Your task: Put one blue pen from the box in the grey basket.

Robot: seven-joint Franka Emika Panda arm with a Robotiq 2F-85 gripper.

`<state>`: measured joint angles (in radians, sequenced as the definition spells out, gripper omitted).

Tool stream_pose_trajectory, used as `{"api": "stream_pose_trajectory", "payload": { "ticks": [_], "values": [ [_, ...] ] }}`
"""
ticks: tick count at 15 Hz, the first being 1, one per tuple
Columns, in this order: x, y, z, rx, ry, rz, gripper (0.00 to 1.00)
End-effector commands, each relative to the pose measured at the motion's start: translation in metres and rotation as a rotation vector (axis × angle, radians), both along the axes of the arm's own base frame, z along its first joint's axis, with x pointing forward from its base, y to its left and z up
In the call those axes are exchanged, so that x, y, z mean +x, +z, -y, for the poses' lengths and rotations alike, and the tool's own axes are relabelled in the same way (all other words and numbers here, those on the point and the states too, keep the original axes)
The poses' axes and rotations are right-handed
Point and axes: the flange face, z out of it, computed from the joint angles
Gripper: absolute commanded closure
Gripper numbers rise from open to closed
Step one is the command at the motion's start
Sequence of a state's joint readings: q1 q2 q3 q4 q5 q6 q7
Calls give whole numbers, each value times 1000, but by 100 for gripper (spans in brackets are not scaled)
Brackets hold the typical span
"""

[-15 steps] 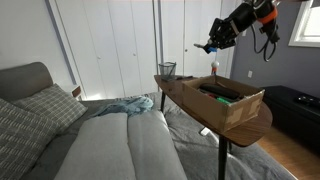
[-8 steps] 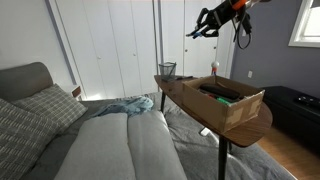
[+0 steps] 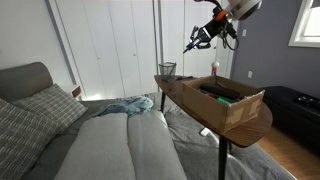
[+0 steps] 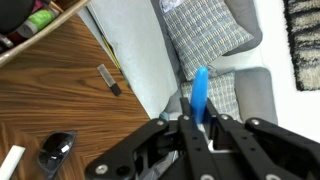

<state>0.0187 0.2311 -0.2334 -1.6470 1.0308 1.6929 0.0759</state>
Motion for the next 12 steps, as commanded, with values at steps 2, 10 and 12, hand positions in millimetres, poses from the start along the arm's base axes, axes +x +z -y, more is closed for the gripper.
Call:
{"api": "stream_pose_trajectory", "payload": {
  "ticks": [2, 10, 12],
  "values": [
    [7, -1, 1, 55, -31, -80, 96],
    [77, 7, -14, 79, -259, -364, 96],
    [98, 8, -24, 92, -284, -352, 96]
  ]
}}
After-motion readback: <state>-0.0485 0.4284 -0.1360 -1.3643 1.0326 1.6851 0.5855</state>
